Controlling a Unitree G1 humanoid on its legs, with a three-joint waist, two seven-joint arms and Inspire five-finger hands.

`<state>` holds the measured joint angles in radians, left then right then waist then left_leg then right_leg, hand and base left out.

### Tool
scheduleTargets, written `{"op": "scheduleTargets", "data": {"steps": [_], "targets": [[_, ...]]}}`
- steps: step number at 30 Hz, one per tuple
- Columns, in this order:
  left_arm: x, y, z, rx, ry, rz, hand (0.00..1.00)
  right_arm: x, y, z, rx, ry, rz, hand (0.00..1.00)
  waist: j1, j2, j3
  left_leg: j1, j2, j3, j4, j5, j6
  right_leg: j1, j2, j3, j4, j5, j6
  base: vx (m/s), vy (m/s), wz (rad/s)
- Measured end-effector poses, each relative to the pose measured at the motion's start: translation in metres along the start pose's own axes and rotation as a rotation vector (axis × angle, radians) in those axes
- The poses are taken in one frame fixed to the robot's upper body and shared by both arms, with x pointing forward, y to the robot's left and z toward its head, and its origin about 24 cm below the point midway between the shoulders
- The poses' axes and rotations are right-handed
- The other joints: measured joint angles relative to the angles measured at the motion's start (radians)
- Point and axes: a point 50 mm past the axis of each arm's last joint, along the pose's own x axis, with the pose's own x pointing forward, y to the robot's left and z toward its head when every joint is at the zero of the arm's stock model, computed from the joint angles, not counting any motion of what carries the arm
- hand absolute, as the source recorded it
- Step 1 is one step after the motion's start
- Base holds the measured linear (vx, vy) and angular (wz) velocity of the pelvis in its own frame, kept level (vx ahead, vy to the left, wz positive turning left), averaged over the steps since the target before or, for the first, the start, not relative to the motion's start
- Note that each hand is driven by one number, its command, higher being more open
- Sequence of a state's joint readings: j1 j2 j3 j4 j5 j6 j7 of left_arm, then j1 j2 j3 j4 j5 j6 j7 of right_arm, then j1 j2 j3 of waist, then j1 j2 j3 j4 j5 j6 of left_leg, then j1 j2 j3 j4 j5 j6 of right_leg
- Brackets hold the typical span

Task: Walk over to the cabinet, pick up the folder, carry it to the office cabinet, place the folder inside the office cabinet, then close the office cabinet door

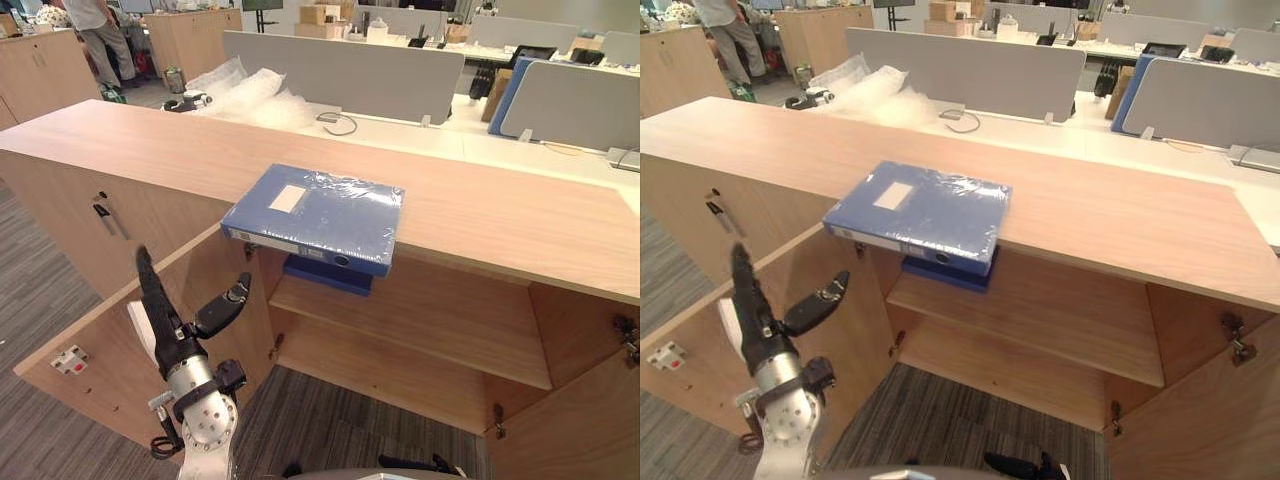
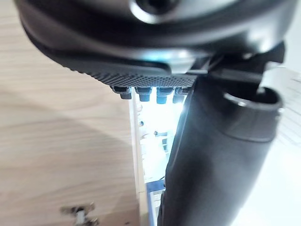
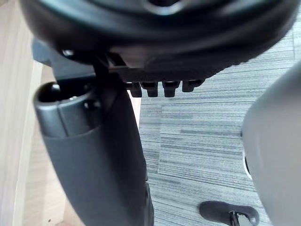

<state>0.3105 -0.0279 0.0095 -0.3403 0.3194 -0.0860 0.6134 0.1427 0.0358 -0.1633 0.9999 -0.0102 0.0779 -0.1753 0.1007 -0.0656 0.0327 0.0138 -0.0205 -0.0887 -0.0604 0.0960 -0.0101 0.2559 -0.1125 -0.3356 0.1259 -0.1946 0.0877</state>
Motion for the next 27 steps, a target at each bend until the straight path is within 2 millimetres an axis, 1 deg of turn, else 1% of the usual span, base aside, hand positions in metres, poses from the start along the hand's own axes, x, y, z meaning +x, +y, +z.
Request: {"op": "scheduleTargets", "data": {"steps": [1, 2, 5, 6, 7, 10, 11, 14, 17, 20, 22, 27], "targets": [[0.003, -0.002, 0.006, 0.033, -0.047, -0.002, 1.0, 0.0, -0.001, -0.001, -0.013, 0.001, -0.001, 1.0, -0.001, 0.002, -0.007, 0.004, 0.005, 0.001, -0.008, 0.003, -0.006, -0.001, 0.005, 0.01, -0.002, 0.002, -0.003, 0.0, -0.027, -0.15], [0.005, -0.008, 0.017, 0.111, -0.151, -0.027, 1.0, 0.001, -0.001, -0.002, -0.045, 0.001, -0.001, 1.0, -0.003, 0.003, -0.021, 0.004, 0.013, 0.004, -0.017, 0.007, -0.012, -0.008, 0.013, 0.022, -0.007, 0.004, -0.007, 0.01, -0.031, -0.16], [0.006, -0.015, 0.032, 0.195, -0.293, -0.071, 1.0, 0.002, -0.004, -0.002, -0.064, 0.009, -0.007, 1.0, -0.01, 0.008, -0.032, 0.007, 0.019, 0.006, -0.025, 0.011, -0.018, -0.01, 0.019, 0.04, -0.013, 0.004, -0.01, 0.01, -0.019, -0.1], [0.005, -0.016, 0.038, 0.231, -0.35, -0.078, 1.0, 0.003, -0.005, 0.0, -0.073, 0.007, -0.009, 1.0, -0.021, 0.015, -0.037, 0.009, 0.022, 0.011, -0.025, 0.012, -0.02, -0.01, 0.022, 0.048, -0.014, 0.005, -0.013, 0.01, -0.013, -0.13], [0.006, -0.017, 0.041, 0.258, -0.384, -0.075, 1.0, 0.004, -0.006, 0.002, -0.085, 0.007, -0.012, 1.0, -0.029, 0.019, -0.041, 0.012, 0.024, 0.017, -0.025, 0.013, -0.022, -0.011, 0.023, 0.058, -0.015, 0.004, -0.017, 0.01, -0.011, -0.15], [0.009, -0.017, 0.043, 0.336, -0.456, -0.103, 1.0, 0.006, -0.011, 0.005, -0.111, 0.007, -0.024, 1.0, -0.031, 0.038, -0.044, 0.012, 0.026, 0.026, -0.025, 0.016, -0.02, -0.012, 0.025, 0.074, -0.022, 0.003, -0.021, 0.0, -0.009, -0.12], [0.009, -0.017, 0.044, 0.352, -0.471, -0.114, 1.0, 0.007, -0.012, 0.005, -0.113, 0.01, -0.024, 1.0, -0.031, 0.039, -0.045, 0.012, 0.026, 0.026, -0.025, 0.016, -0.02, -0.011, 0.025, 0.076, -0.023, 0.003, -0.021, 0.0, 0.0, 0.0], [0.013, -0.013, 0.042, 0.447, -0.54, -0.172, 1.0, 0.008, -0.015, 0.005, -0.127, 0.02, -0.015, 1.0, -0.03, 0.044, -0.047, 0.012, 0.029, 0.026, -0.025, 0.016, -0.02, -0.011, 0.029, 0.091, -0.024, 0.004, -0.024, 0.0, 0.0, 0.0], [0.019, -0.011, 0.033, 0.558, -0.59, -0.238, 1.0, 0.009, -0.018, 0.008, -0.14, 0.014, -0.021, 1.0, -0.03, 0.046, -0.044, 0.017, 0.029, 0.026, -0.026, 0.017, -0.02, -0.009, 0.03, 0.094, -0.024, 0.004, -0.026, -0.01, 0.001, -0.01], [0.027, -0.006, 0.011, 0.694, -0.561, -0.326, 1.0, 0.01, -0.022, 0.015, -0.234, -0.014, -0.02, 1.0, -0.033, 0.048, -0.033, 0.019, 0.029, 0.029, -0.032, 0.023, -0.017, -0.008, 0.028, 0.094, -0.029, 0.003, -0.028, -0.05, 0.008, -0.04], [0.033, 0.0, 0.004, 0.746, -0.54, -0.33, 1.0, 0.011, -0.021, 0.02, -0.269, -0.029, -0.014, 1.0, -0.033, 0.045, -0.013, 0.018, 0.028, 0.03, -0.033, 0.027, -0.017, -0.005, 0.028, 0.094, -0.039, -0.001, -0.034, -0.08, 0.009, -0.04], [0.043, 0.01, 0.001, 0.805, -0.539, -0.314, 1.0, 0.011, -0.023, 0.024, -0.272, -0.035, -0.008, 1.0, -0.033, 0.044, 0.013, 0.016, 0.022, 0.029, -0.034, 0.031, -0.021, 0.007, 0.027, 0.092, -0.07, -0.008, -0.044, -0.08, 0.006, -0.01]]}}
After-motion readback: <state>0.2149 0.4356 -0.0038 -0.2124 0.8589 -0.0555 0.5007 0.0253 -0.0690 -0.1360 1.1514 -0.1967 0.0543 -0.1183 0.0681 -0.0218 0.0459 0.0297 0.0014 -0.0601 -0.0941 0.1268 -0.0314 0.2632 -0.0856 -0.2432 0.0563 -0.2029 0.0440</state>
